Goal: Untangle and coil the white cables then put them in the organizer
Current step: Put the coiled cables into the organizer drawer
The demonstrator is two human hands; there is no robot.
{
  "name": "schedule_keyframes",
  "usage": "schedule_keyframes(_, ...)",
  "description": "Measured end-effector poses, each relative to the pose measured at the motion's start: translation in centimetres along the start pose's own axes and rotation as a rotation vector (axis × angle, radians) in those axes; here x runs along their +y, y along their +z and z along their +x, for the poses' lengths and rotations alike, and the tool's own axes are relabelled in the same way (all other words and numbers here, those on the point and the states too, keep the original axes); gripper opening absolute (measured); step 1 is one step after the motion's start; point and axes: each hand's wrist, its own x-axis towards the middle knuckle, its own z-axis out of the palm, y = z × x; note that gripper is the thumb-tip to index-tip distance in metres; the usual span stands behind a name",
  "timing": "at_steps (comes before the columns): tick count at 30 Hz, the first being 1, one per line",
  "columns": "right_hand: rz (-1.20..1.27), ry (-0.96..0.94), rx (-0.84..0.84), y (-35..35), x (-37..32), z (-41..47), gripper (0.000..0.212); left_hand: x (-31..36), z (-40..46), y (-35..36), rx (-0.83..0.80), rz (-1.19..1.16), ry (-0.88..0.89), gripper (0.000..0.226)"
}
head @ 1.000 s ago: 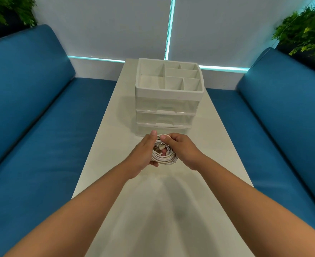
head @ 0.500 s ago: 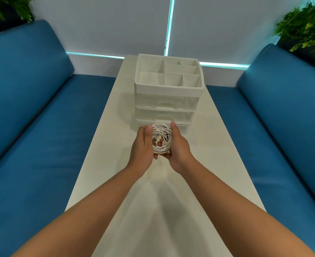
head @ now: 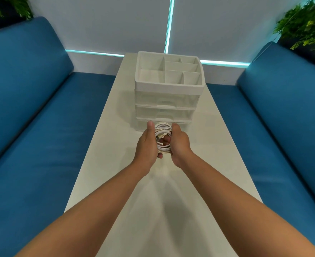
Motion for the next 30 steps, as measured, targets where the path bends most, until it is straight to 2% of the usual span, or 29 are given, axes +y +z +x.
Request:
schedule_keyframes(2,-0.008,-0.011,0.001,0.3,0.0,0.2,0.047,0.0,0.2,0.1,0.052,0.047,0.031,0.056)
schedule_keyframes(7,-0.066,-0.024,-0.036,1.2,0.9,0.6,0.054,-0.4,0.5,-1.1,0.183,0.103,0.111,0.043)
schedule_keyframes(11,-0.128,-0.034,-0.166,0.9,1.0,0.3,0.049,-1.0,0.9,-2.5,0.228,0.068,0.018,0.047)
schedule_keyframes(12,-0.15,-0.058,-0.21,0.8,1.2,0.2,0.041,-1.0,1.1,-2.8,0.222,0.061,-0.017,0.049)
schedule_keyframes(15,-0.112,-0.115,-0.26,0.5,1.6,0.0,0.02,-0.5,1.3,-3.9,0.084,0.041,-0.114,0.054)
schedule_keyframes(18,-0.044,-0.115,-0.236,0.1,1.4,0.5,0.017,-0.2,1.3,-4.9,-0.157,0.0,-0.142,0.047)
schedule_keyframes(20,-0.002,-0.092,-0.253,0.0,1.3,0.9,0.017,-0.2,1.2,-5.3,-0.243,0.0,-0.096,0.037)
schedule_keyframes(25,0.059,-0.054,-0.27,-0.2,1.1,1.5,0.022,-0.3,1.1,-5.5,-0.31,0.07,-0.039,0.035)
schedule_keyframes(30,-0.006,-0.06,-0.309,-0.3,0.8,1.9,0.021,-1.2,1.7,-4.9,-0.2,0.143,0.053,0.034)
